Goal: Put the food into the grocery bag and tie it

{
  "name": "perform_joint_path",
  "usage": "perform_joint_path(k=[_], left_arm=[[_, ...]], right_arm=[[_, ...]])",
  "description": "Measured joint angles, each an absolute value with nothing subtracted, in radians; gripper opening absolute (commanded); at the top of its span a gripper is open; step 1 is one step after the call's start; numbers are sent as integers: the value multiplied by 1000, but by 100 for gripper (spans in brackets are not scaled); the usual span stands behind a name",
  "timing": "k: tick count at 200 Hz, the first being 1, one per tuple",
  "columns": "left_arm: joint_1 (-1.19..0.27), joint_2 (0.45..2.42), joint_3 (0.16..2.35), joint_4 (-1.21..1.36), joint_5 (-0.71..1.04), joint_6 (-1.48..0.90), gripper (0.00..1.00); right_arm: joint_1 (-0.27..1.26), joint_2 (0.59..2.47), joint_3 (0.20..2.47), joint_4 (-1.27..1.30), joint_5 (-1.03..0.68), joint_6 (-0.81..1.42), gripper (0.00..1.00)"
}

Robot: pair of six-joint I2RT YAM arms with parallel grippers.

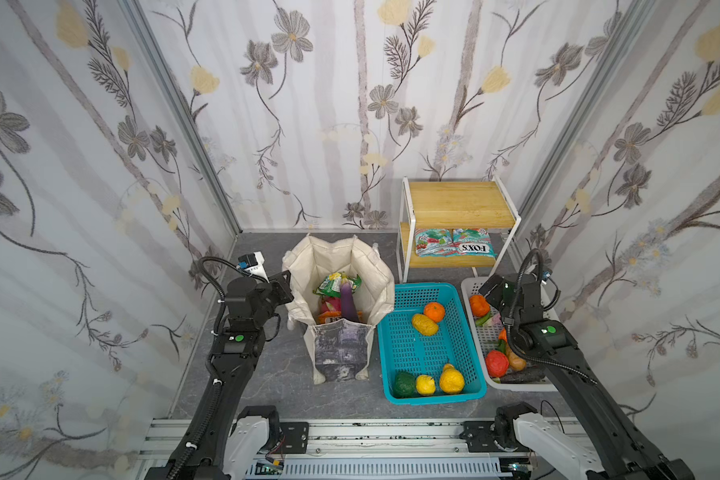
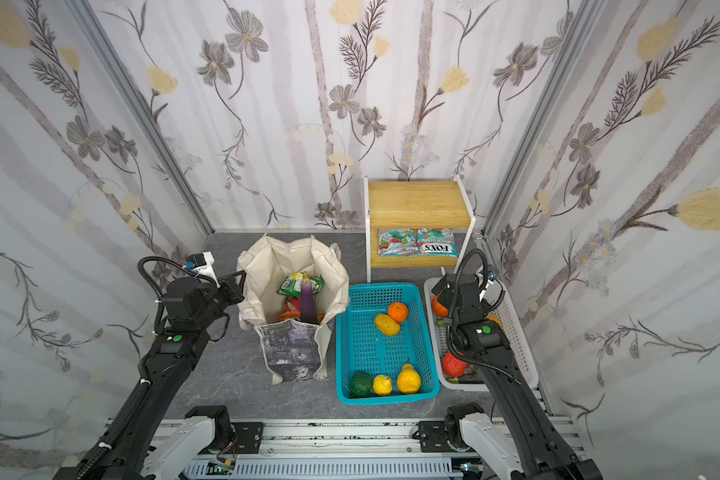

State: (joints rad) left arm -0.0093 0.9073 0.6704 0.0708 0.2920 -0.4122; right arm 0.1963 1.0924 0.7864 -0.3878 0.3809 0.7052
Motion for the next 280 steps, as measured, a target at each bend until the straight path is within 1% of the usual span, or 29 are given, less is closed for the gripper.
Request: perform_joint_path(k=[27, 56, 79, 109, 180, 237, 244, 251, 280], left_arm=[[-9, 907, 670, 71, 292, -412, 0], [-9, 911, 671, 71, 292, -413, 0], [-7, 917, 671, 71, 293, -416, 0], [-5, 918, 671, 71, 293, -416, 0], [-2, 927, 671, 72, 293, -416, 0], [-1, 937, 673, 73, 298, -418, 0], [-1, 939, 673, 74, 300, -418, 0], [-1, 941, 673, 74, 300, -418, 0], [0, 944, 673, 74, 300, -418, 0]], right_arm=[[117, 1092, 677, -307, 210, 702, 100], [13, 1102, 614, -218, 52, 696, 100], [-90, 1139, 550, -110, -153, 687, 100], [-125, 1201, 545, -47, -265, 674, 100], [-184, 1386, 537, 61, -341, 672, 99], [-184, 1502, 546, 104, -360, 664, 98], [-184, 1514, 551, 108, -360, 663, 96], [-184, 1524, 557, 109, -360, 662, 92], [-184, 1564, 580, 125, -349, 661, 86]])
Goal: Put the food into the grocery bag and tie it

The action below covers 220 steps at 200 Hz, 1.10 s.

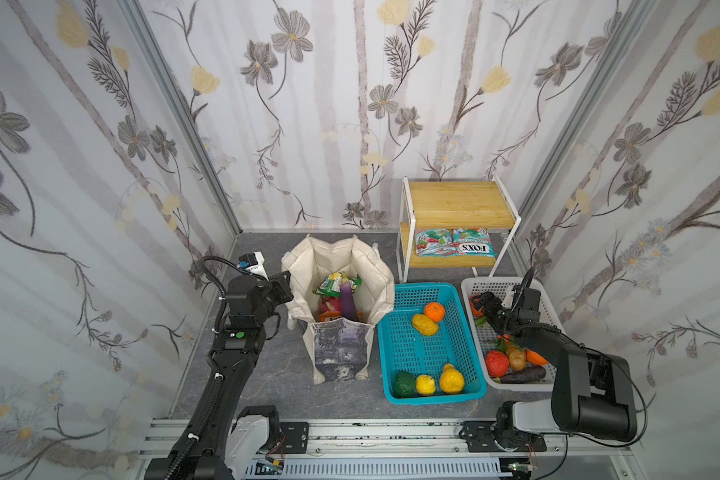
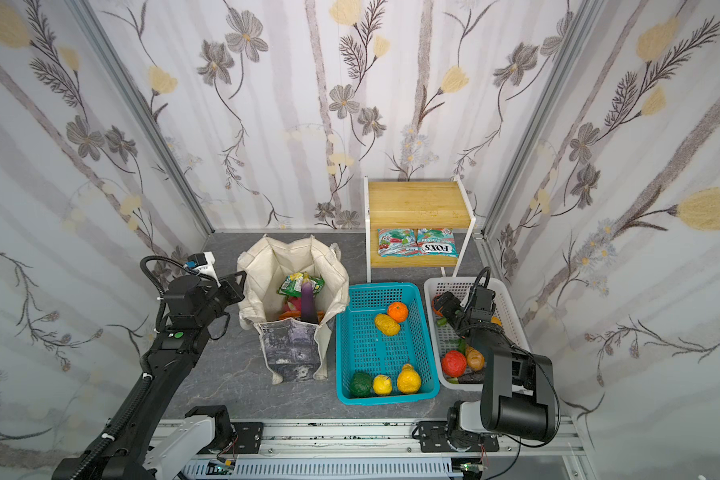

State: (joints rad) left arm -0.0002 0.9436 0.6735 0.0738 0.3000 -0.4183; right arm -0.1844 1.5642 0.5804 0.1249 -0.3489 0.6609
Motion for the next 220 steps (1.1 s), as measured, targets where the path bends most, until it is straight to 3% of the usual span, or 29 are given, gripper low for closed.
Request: perform_joint_path(k=[91, 135, 173, 220], left_arm=[[4, 955, 675, 74, 301, -419, 0], [9, 959, 678, 74, 308, -419, 0], [10, 962, 678, 74, 312, -420, 0], [13, 962, 679, 74, 318, -422, 0]], right_arm=[[-183, 1618, 600, 168, -333, 654, 82], [-162, 1673, 616, 222, -314, 654, 87], [-150, 1702, 622, 216, -311, 655, 77], [-143, 1672, 622, 175, -307, 654, 75]])
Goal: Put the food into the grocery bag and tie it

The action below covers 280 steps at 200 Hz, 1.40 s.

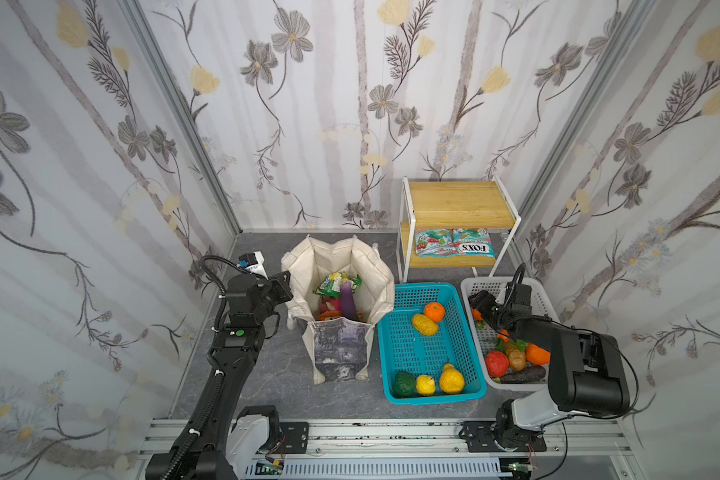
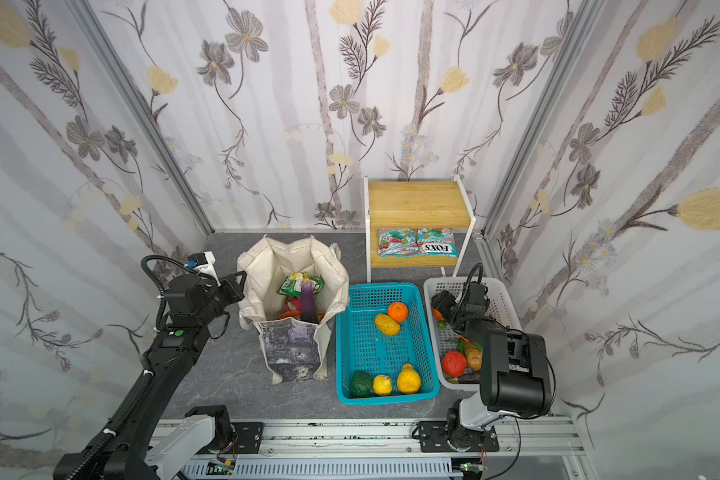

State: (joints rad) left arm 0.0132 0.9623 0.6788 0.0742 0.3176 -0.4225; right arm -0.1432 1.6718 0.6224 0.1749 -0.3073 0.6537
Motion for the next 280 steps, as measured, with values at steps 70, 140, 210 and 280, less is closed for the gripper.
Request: perform_joint_path(k=[70, 140, 210, 280], left_arm=[[17, 962, 679, 74, 323, -423, 0], [20, 960, 679, 74, 326, -424, 0], [20, 954, 679, 74, 327, -426, 0], [19, 940, 679, 74, 334, -427, 0]], right_arm=[[-136, 1607, 607, 149, -296, 653, 62], [-136, 1517, 589, 121, -289, 649, 61], [-124, 1204, 622, -30, -269, 634, 60], [120, 1052, 778, -152, -216, 657, 60]])
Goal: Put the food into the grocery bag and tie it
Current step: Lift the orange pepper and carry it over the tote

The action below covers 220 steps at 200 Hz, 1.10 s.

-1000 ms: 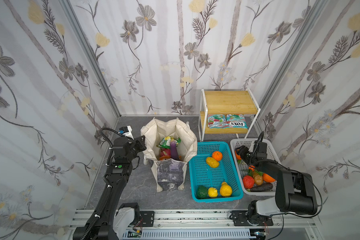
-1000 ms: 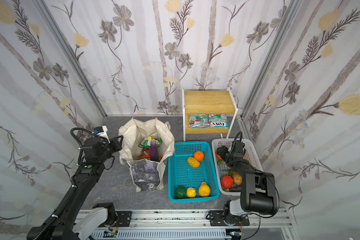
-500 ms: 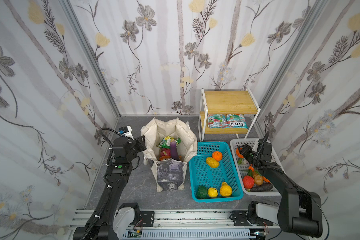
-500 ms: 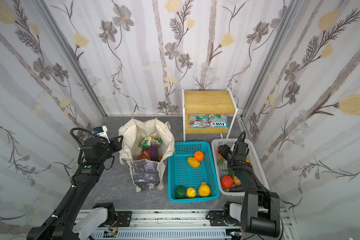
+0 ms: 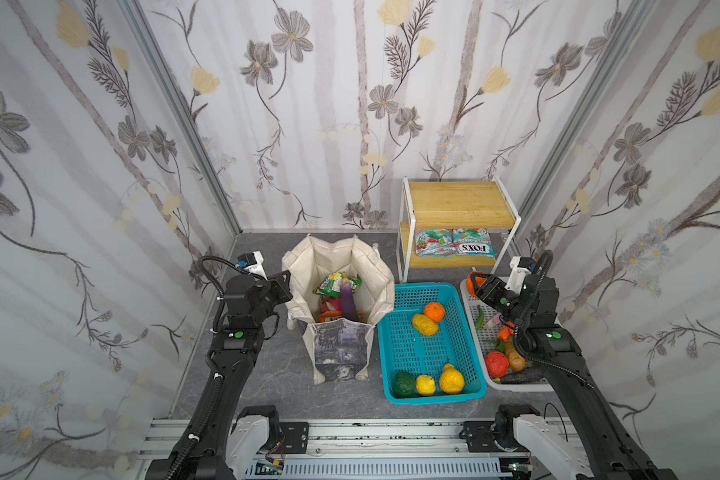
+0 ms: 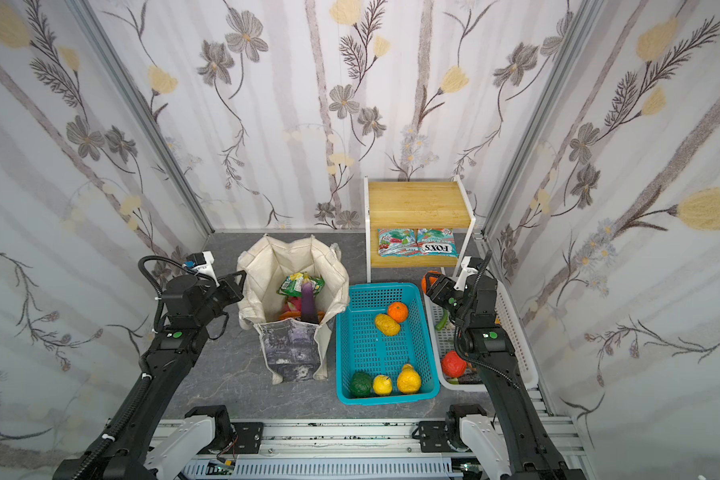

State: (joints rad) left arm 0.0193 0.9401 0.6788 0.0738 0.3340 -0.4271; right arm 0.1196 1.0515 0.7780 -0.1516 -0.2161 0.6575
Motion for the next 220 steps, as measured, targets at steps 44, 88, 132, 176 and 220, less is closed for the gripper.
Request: perform_joint_path(k=[44, 88, 132, 176, 220], left_arm=[[19, 939, 679, 74, 337, -428, 0], [19, 945, 679, 74, 337, -439, 0], [19, 946, 679, 75, 337, -445, 0], [19, 952, 679, 77, 340, -445, 0], [19, 948, 679, 77, 341, -445, 0]], right_arm=[[437, 1137, 927, -144, -97, 718, 60], [712, 1378, 1162, -115, 27, 732, 60], [883, 1704, 1463, -167, 112, 697, 61], [969, 2011, 1750, -292, 168, 653, 63], [982, 2188, 1831, -369, 166, 646, 64]])
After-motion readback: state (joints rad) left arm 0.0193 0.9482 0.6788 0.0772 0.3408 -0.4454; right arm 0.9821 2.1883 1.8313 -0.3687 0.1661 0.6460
